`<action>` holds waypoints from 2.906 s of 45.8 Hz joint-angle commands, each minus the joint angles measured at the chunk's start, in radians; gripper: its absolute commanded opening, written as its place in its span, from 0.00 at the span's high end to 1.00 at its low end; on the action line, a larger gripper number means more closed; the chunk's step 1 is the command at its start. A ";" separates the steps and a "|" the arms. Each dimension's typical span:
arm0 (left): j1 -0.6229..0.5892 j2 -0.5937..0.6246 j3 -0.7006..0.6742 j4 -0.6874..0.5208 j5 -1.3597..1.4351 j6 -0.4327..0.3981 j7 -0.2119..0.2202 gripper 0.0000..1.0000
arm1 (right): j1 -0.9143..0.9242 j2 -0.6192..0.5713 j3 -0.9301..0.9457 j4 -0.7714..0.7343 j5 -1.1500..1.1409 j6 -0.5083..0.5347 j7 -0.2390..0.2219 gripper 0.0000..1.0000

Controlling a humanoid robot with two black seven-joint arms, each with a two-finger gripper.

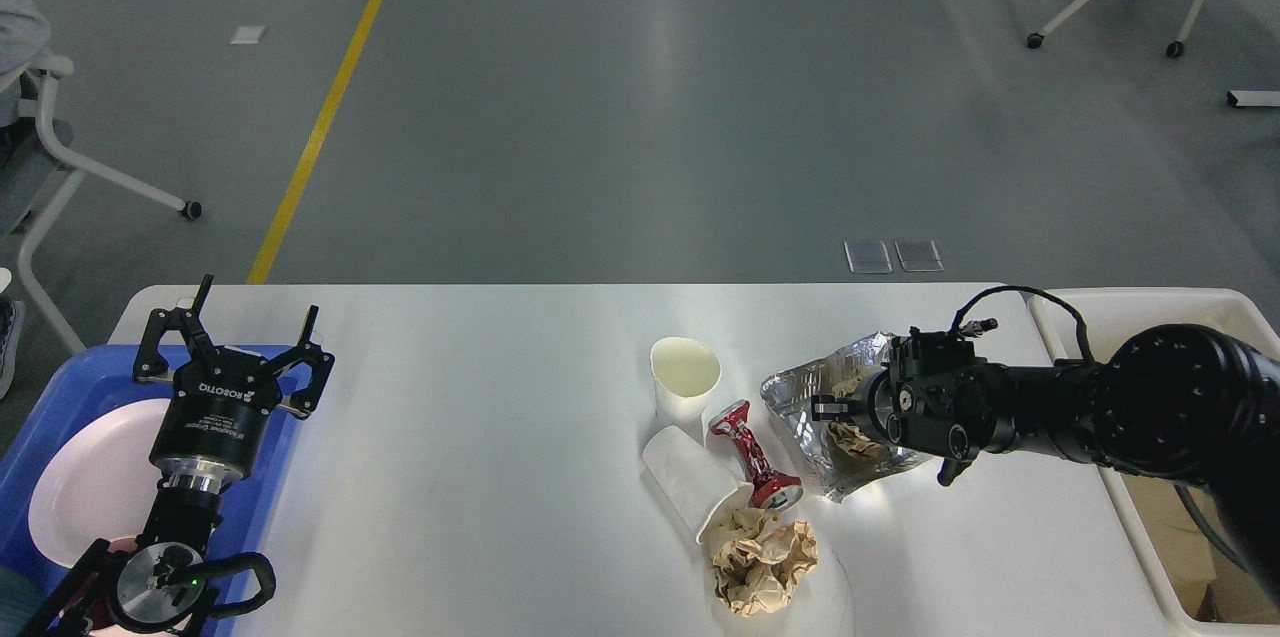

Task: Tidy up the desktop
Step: 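Close the right gripper on the crumpled paper, then carry the crumpled paper to the white bin and release it, then open the right gripper inside the bin and raise it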

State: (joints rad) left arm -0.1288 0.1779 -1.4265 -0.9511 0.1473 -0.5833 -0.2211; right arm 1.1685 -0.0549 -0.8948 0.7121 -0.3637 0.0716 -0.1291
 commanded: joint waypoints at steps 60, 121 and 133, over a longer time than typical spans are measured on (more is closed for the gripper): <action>0.000 0.000 0.000 0.000 0.000 0.000 0.000 0.04 | 1.248 -0.264 -0.397 1.000 0.473 0.444 0.008 1.00; 0.000 0.000 0.000 0.000 0.000 -0.001 0.000 0.04 | -0.275 -0.513 0.043 -0.204 0.401 -0.116 0.008 1.00; 0.000 0.000 0.000 0.000 0.000 -0.001 -0.001 0.04 | -0.555 -0.296 0.128 -0.522 0.414 -0.210 0.009 1.00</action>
State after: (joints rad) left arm -0.1289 0.1779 -1.4265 -0.9511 0.1473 -0.5849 -0.2213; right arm 0.6794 -0.4114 -0.7896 0.2775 0.0481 -0.1292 -0.1207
